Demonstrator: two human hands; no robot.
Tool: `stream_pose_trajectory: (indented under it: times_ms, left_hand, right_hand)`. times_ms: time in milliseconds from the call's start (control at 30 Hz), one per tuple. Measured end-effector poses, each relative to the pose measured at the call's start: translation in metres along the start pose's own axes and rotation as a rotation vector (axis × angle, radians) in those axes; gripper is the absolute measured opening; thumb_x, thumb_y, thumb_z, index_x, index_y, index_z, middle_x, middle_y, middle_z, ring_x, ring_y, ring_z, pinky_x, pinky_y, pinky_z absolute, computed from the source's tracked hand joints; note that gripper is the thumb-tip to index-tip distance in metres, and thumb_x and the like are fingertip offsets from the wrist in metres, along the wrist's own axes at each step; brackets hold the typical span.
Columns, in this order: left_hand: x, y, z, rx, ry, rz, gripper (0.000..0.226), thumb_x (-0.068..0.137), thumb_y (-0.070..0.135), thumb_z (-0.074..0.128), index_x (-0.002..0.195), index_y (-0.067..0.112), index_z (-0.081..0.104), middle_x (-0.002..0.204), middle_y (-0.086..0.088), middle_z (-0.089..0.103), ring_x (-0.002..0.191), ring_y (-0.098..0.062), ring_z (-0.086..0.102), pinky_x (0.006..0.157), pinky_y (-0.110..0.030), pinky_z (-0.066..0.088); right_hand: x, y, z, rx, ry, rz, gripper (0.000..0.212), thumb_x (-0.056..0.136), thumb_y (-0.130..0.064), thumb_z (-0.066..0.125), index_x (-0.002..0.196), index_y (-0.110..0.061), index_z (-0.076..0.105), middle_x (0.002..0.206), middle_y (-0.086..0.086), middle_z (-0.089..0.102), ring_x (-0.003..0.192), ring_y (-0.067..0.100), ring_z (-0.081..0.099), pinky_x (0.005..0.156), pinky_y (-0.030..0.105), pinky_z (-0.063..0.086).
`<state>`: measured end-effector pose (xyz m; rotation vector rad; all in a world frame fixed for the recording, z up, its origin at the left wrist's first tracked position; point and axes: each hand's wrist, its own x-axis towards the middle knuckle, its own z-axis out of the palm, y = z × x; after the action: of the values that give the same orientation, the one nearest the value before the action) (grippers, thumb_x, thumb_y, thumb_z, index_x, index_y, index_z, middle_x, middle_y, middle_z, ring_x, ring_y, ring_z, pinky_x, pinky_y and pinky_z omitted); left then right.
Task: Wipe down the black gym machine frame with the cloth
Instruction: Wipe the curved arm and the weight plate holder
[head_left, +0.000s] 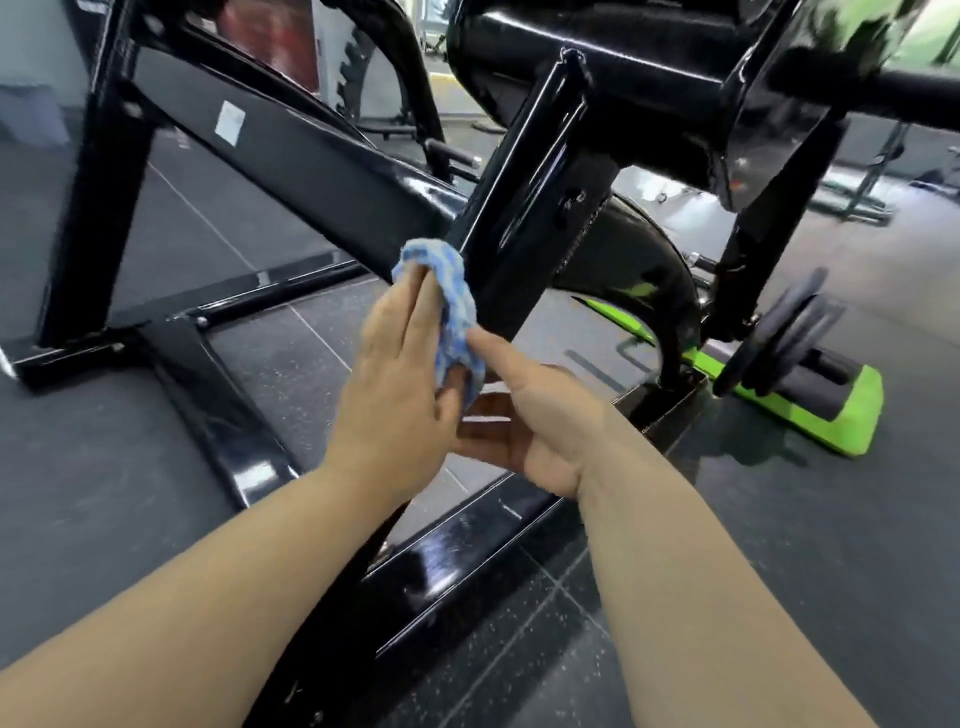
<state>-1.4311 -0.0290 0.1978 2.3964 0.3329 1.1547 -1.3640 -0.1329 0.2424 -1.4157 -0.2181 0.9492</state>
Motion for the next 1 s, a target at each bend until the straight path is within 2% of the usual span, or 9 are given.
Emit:
stream_pose_trajectory:
  times_ms: [100,200,300,433,533,633,733,900,1000]
  left_hand:
    - [0.006,0.002,-0.026,-0.328,-0.107,-0.114,0.062,0.086,-0.003,0.051,0.121,0.048,0.042,0.118,0.021,0.057,0.101,0.012,0.051,0.085,-0.002,0.035]
    - [0.027,0.023,-0.037,-0.399,-0.014,0.002,0.052,0.085,-0.002,0.057,0.125,0.031,0.049,0.123,0.012,0.056,0.112,0.001,0.055,0.094,-0.014,0.042]
    - [0.036,0.021,-0.027,-0.096,0.171,0.121,0.033,0.083,0.008,0.063,0.114,0.016,0.067,0.121,0.013,0.049,0.116,-0.015,0.052,0.101,-0.014,0.035]
    - [0.009,-0.015,-0.023,-0.127,0.238,-0.165,0.033,0.085,0.009,0.058,0.093,0.041,0.060,0.100,0.025,0.050,0.095,-0.012,0.057,0.089,-0.020,0.043]
    - [-0.009,-0.032,-0.017,-0.181,0.137,-0.371,0.014,0.085,0.020,0.054,0.085,0.033,0.058,0.087,0.015,0.059,0.074,-0.004,0.053,0.071,-0.006,0.038]
    - [-0.012,-0.030,-0.010,-0.307,0.147,-0.444,0.016,0.090,0.014,0.054,0.082,0.024,0.065,0.082,0.007,0.065,0.068,0.002,0.050,0.070,-0.017,0.041]
    - [-0.011,-0.024,-0.007,-0.397,0.216,-0.506,0.027,0.090,0.013,0.054,0.074,0.031,0.065,0.067,0.020,0.063,0.062,0.007,0.049,0.063,-0.016,0.039]
    - [-0.023,-0.035,-0.009,-0.643,0.104,-0.569,0.014,0.075,0.028,0.058,0.079,0.036,0.068,0.075,0.010,0.065,0.079,-0.017,0.056,0.079,-0.035,0.044]
    - [-0.022,-0.035,-0.012,-0.709,0.102,-0.650,0.015,0.082,0.024,0.055,0.080,0.027,0.069,0.082,-0.003,0.064,0.083,-0.024,0.055,0.078,-0.037,0.043]
  right_hand:
    - [0.003,-0.003,0.008,0.200,0.113,-0.154,0.013,0.084,0.000,0.067,0.076,-0.008,0.060,0.068,0.008,0.061,0.049,0.010,0.060,0.050,0.018,0.053]
    - [0.013,-0.034,-0.002,0.263,0.543,-0.704,0.027,0.086,0.006,0.058,0.072,-0.018,0.058,0.067,0.002,0.061,0.056,0.012,0.061,0.058,0.028,0.054]
    - [0.021,-0.042,0.008,0.203,0.641,-1.001,0.021,0.091,-0.004,0.058,0.096,-0.022,0.068,0.099,-0.004,0.069,0.093,0.006,0.064,0.089,0.031,0.053]
    - [0.038,0.018,0.032,0.071,0.696,-1.033,0.017,0.085,-0.019,0.063,0.101,-0.026,0.065,0.104,-0.005,0.059,0.096,0.009,0.059,0.085,0.026,0.049]
    - [0.038,0.053,0.031,-0.034,0.617,-0.929,0.030,0.084,-0.014,0.068,0.091,-0.041,0.058,0.099,-0.004,0.057,0.084,-0.001,0.056,0.076,0.010,0.041]
    - [0.030,0.035,0.019,-0.208,0.622,-1.043,0.022,0.084,-0.006,0.064,0.096,-0.025,0.064,0.101,0.002,0.057,0.084,-0.006,0.051,0.076,0.008,0.037]
    - [0.037,0.012,0.010,-0.216,0.656,-1.151,0.018,0.084,-0.003,0.063,0.096,-0.017,0.065,0.103,0.004,0.057,0.086,-0.004,0.051,0.075,0.005,0.037]
    - [0.038,0.084,0.019,-0.339,0.531,-1.021,0.012,0.077,-0.002,0.062,0.080,-0.013,0.066,0.099,-0.003,0.055,0.086,0.010,0.056,0.073,0.019,0.044]
    - [0.036,0.075,0.011,-0.418,0.498,-0.979,0.019,0.076,0.003,0.061,0.080,-0.014,0.067,0.099,-0.004,0.054,0.082,0.001,0.053,0.073,0.011,0.041]
